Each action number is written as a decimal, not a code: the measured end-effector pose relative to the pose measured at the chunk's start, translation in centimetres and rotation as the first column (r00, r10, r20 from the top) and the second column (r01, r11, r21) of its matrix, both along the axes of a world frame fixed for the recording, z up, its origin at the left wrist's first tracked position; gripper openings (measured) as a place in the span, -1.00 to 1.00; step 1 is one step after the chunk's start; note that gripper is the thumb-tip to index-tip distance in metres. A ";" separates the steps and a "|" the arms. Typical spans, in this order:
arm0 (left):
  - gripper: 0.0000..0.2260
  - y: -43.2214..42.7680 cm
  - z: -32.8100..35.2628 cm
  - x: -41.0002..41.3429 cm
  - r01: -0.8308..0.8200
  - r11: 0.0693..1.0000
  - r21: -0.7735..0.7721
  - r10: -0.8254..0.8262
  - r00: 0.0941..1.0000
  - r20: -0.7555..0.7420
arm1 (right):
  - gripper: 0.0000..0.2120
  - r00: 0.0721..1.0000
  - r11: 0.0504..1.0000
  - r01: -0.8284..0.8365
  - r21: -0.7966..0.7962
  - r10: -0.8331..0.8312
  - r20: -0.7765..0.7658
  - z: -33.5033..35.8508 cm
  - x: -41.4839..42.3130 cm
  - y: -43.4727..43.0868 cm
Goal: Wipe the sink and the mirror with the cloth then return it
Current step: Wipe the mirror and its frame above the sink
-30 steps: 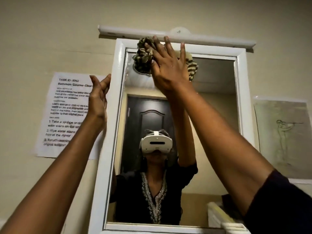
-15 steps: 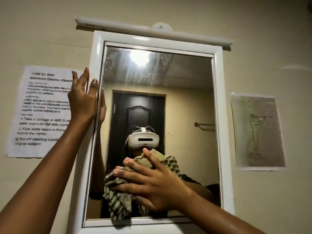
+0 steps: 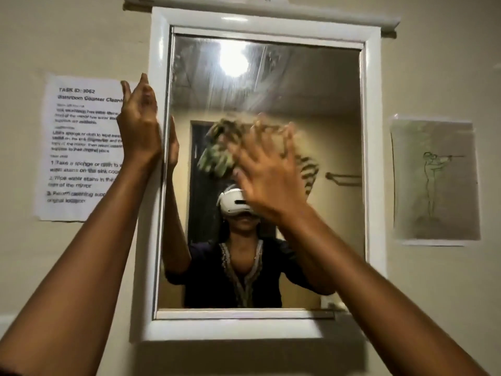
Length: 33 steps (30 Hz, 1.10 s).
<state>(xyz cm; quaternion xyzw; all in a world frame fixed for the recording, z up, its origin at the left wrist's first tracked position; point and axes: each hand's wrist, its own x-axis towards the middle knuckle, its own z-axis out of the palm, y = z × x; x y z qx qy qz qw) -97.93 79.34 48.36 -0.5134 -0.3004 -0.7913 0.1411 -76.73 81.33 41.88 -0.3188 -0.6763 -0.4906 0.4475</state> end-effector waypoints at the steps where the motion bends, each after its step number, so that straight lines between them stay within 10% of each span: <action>1: -0.61 0.0 0.1 0.0 0.015 1.000 -0.001 -0.015 1.000 0.001 | -0.49 0.985 1.000 -0.014 -0.003 0.014 0.173 -4.0 -1.5 -0.4; 7: -0.59 -0.5 -0.3 0.4 0.020 1.000 -0.012 -0.020 1.000 0.003 | -0.53 0.673 0.998 -0.029 -0.059 0.063 0.737 -13.0 -3.3 -0.7; 15: -0.61 0.0 0.0 0.2 -0.007 1.000 0.004 0.007 1.000 0.017 | -0.49 0.995 0.998 0.060 -0.003 -0.059 0.081 -0.5 -7.0 -0.9; 23: -0.55 -0.2 -0.1 0.4 -0.120 0.993 -0.020 0.119 0.992 -0.039 | -0.54 0.837 0.988 0.080 -0.131 0.004 0.547 -18.2 1.9 -1.4; 27: -0.55 -0.2 -0.2 0.3 -0.145 0.989 -0.039 0.144 0.989 -0.033 | -0.38 0.988 0.973 0.117 -0.198 -0.134 -0.075 -16.7 8.8 -0.7; 30: -0.55 -0.3 -0.1 0.3 -0.147 0.988 -0.039 0.147 0.989 -0.011 | -0.31 0.759 0.947 0.016 -0.322 -0.221 -0.612 -16.4 9.5 -1.0; 33: -0.55 -0.5 0.0 0.6 -0.138 0.990 -0.037 0.139 0.990 0.006 | -0.38 0.568 0.865 0.007 -0.502 -0.417 -0.710 -15.4 7.2 -0.6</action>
